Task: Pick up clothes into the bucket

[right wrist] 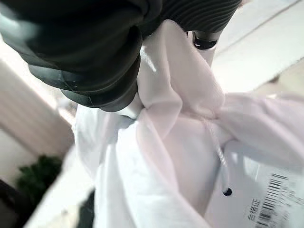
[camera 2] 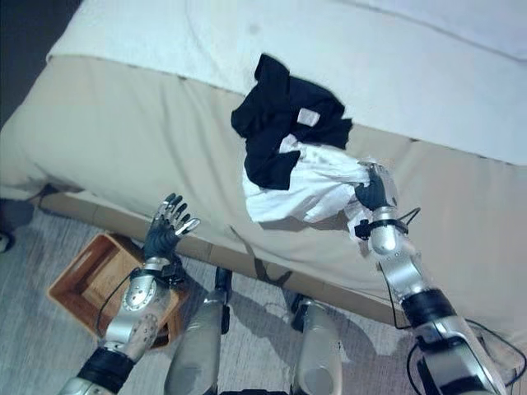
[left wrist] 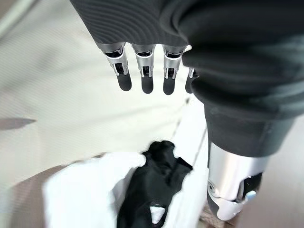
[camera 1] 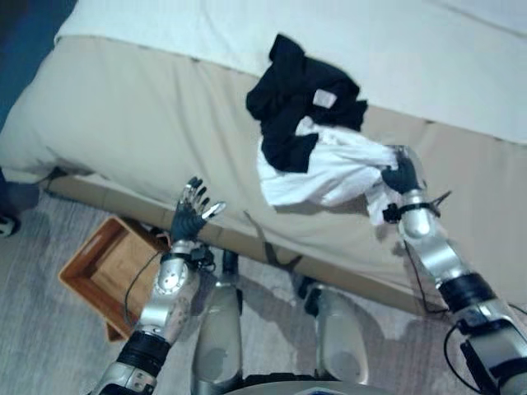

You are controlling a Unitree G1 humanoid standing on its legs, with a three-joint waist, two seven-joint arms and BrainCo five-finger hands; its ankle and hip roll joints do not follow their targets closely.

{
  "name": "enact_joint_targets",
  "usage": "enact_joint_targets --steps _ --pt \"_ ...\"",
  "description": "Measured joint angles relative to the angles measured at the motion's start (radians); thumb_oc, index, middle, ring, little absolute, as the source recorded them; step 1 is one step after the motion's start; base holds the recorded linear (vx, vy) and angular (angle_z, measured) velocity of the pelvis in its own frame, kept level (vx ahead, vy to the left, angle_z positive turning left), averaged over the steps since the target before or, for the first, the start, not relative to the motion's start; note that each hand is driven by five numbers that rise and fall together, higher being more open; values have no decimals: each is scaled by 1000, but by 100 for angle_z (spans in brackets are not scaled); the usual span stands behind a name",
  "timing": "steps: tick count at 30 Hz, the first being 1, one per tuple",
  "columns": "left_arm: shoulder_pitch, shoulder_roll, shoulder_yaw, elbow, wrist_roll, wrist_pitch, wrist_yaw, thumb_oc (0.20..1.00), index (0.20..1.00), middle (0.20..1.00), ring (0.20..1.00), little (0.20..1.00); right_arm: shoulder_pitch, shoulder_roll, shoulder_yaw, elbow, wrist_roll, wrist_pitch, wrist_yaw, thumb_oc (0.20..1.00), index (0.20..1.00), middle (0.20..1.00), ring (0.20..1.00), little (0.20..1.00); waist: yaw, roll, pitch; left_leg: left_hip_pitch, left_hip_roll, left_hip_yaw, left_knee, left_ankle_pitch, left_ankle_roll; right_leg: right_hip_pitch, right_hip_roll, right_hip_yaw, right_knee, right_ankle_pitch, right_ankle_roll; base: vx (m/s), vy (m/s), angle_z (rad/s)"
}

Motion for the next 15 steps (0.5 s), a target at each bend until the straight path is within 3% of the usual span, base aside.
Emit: enact_joint_targets --steps 4,7,15 --pt "41 -2 27 3 0 17 -30 1000 1000 1000 1000 1000 11 -2 -40 -90 134 -24 65 200 200 200 200 200 -4 0 -12 93 8 18 -46 1 0 101 20 0 -90 36 6 99 -23 -11" --pt "69 -1 37 5 1 31 -42 1000 1000 1000 1000 1000 10 -31 -40 -169 198 -50 109 200 200 200 200 200 -24 0 -73 133 8 37 -79 1 0 151 31 0 -163 63 15 69 -10 -9" --pt "102 -8 34 13 43 55 -83 1000 1000 1000 1000 1000 5 -80 -40 -292 359 -87 185 200 200 200 200 200 -28 -1 -198 279 11 78 -156 0 -1 307 59 13 -312 108 28 91 -5 -12"
